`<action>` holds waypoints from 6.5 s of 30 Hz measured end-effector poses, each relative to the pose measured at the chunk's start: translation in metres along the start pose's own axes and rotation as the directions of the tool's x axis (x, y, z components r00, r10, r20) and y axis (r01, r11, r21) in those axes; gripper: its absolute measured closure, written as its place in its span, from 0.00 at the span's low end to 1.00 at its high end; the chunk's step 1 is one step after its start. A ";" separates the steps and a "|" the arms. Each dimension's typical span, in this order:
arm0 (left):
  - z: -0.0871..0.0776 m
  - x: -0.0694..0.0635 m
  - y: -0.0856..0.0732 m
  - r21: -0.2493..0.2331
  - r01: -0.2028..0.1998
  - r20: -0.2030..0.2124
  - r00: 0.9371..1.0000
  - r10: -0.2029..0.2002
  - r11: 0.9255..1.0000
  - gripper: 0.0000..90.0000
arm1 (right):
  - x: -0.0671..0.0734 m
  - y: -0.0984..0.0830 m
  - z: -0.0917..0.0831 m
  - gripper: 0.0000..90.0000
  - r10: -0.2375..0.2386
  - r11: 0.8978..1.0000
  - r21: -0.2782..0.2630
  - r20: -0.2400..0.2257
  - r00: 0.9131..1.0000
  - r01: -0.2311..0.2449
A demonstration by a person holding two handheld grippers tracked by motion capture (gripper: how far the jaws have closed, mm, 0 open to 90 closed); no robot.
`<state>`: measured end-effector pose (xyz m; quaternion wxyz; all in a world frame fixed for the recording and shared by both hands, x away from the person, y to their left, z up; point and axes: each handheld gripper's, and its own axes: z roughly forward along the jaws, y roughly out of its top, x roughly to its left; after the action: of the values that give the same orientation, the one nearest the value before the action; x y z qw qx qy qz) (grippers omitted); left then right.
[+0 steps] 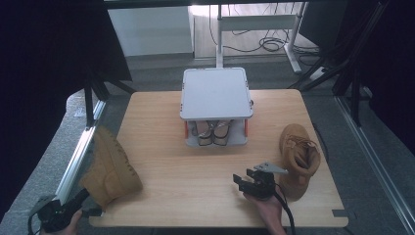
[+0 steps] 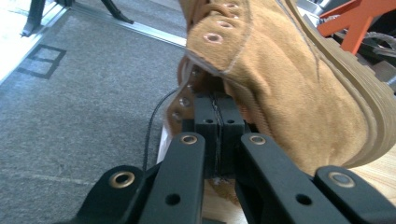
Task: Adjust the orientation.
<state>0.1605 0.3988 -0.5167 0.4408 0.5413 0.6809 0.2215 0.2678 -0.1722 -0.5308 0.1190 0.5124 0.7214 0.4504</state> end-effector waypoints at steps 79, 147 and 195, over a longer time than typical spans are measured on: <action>0.072 -0.171 0.075 0.013 -0.273 0.288 0.922 0.258 0.962 0.99 | -0.009 -0.007 0.004 0.40 0.022 0.999 0.033 0.024 0.999 -0.022; 0.082 -0.153 -0.002 0.098 -0.368 0.164 0.922 0.350 0.924 1.00 | -0.007 -0.007 0.000 0.40 0.036 0.999 0.024 0.011 0.999 -0.036; 0.050 -0.085 0.012 0.092 -0.286 0.078 0.957 0.280 0.954 1.00 | -0.009 -0.007 0.000 0.40 0.031 0.999 0.032 0.013 0.999 -0.032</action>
<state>0.2112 0.3145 -0.5017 0.3978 0.6619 0.5923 0.2299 0.2675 -0.1803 -0.5390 0.1084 0.5284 0.7196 0.4374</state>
